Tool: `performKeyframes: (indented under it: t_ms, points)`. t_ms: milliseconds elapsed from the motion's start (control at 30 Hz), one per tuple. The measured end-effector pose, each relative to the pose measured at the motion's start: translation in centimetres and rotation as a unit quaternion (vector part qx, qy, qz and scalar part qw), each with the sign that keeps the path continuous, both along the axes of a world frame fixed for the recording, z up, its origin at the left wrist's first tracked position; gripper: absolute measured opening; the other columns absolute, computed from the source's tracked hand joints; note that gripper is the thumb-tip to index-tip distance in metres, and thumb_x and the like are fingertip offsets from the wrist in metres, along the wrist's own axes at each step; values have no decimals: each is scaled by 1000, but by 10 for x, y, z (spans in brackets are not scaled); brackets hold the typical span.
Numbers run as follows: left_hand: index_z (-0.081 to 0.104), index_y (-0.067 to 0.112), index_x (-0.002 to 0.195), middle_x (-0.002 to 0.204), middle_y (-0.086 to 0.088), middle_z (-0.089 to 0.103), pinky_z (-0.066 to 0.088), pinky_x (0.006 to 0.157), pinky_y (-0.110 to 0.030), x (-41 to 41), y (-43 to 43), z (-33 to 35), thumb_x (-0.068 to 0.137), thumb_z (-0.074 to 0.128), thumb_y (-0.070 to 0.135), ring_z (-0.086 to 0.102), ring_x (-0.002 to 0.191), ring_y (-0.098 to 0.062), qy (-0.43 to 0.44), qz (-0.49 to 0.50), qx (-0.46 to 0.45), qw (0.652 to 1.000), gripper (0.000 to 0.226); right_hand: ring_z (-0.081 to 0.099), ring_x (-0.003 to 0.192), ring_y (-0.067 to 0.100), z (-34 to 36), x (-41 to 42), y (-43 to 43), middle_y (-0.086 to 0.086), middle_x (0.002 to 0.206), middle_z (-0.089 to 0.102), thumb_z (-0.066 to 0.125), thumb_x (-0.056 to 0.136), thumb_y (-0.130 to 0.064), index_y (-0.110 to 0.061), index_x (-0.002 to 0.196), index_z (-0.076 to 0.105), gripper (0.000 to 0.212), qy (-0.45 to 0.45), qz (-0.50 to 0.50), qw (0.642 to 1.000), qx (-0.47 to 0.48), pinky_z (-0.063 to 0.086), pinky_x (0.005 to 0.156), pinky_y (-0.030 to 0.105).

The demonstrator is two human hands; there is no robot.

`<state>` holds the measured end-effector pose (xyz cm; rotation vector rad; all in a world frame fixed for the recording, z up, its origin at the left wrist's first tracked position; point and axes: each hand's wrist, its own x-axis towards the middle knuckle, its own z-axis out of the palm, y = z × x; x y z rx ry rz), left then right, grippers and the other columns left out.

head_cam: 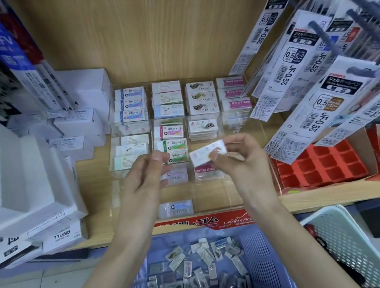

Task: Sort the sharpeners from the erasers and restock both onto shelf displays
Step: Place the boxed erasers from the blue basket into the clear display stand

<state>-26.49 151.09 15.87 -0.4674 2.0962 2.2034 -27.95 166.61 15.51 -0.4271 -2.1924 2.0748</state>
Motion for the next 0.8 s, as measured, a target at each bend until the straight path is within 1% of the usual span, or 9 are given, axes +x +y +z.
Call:
performKeyframes:
  t_ms: [100, 200, 267, 333, 400, 500, 633, 700, 800]
  points:
    - [66, 16, 92, 95, 3, 72, 50, 82, -27, 2, -2, 4, 96, 41, 36, 68, 91, -10, -11, -3, 39, 999, 32, 60, 68, -2, -3, -11, 0, -5, 91, 54, 66, 83, 4, -29, 100, 57, 38, 20, -50, 998, 37, 57, 71, 33]
    - [66, 14, 90, 93, 1, 73, 49, 81, -28, 3, -8, 4, 91, 42, 41, 69, 90, -13, -7, -14, 48, 999, 36, 66, 71, 10, -12, -25, -6, -7, 91, 57, 63, 86, 1, -22, 99, 62, 26, 0, -64, 995, 75, 57, 71, 39]
    - [66, 13, 89, 93, -1, 73, 49, 81, -30, 3, -12, 3, 85, 44, 45, 69, 90, -15, -3, -16, 54, 998, 39, 68, 77, 16, -17, -34, -9, 2, 101, 63, 67, 85, -4, -19, 103, 63, 24, -32, -79, 994, 74, 56, 70, 30]
    - [66, 13, 87, 91, -2, 73, 48, 80, -30, 4, -15, 3, 84, 44, 45, 69, 89, -16, -2, -16, 60, 998, 39, 61, 76, 2, -20, -40, -8, 6, 109, 62, 70, 82, -3, -15, 109, 62, 30, -49, -68, 991, 100, 50, 64, 12]
    - [66, 12, 86, 89, -3, 73, 48, 79, -29, 5, -17, 2, 87, 44, 42, 69, 88, -17, -2, -12, 63, 998, 38, 55, 72, -4, -19, -41, -4, 5, 113, 60, 70, 81, -1, -10, 111, 63, 32, -38, -35, 984, 169, 46, 60, 5]
    - [66, 12, 85, 88, -3, 73, 48, 78, -30, 6, -19, 3, 90, 44, 39, 68, 85, -16, 0, -10, 62, 998, 35, 55, 80, 3, -12, -41, 9, 3, 115, 56, 70, 84, -7, -11, 115, 64, 32, 3, 37, 953, 300, 43, 71, 7]
    - [66, 13, 84, 88, -2, 73, 49, 79, -31, 8, -21, 2, 85, 44, 44, 68, 84, -16, 3, -17, 54, 998, 38, 39, 113, 15, -6, -44, 35, -2, 118, 56, 68, 86, -16, -20, 119, 63, 34, 3, 122, 912, 392, 29, 92, 18]
    - [66, 13, 84, 88, -2, 73, 48, 78, -31, 8, -20, 1, 84, 44, 46, 68, 85, -17, 1, -21, 49, 999, 40, 34, 116, 14, -7, -46, 40, -3, 121, 57, 68, 85, -17, -23, 118, 64, 33, 4, 149, 904, 401, 25, 94, 20]
    - [66, 11, 84, 86, -3, 73, 47, 75, -30, 8, -17, 0, 82, 45, 47, 68, 82, -16, -6, -29, 46, 999, 42, 36, 113, 15, -12, -54, 32, -7, 114, 59, 68, 84, -20, -23, 121, 62, 37, 20, 189, 863, 468, 27, 98, 29]
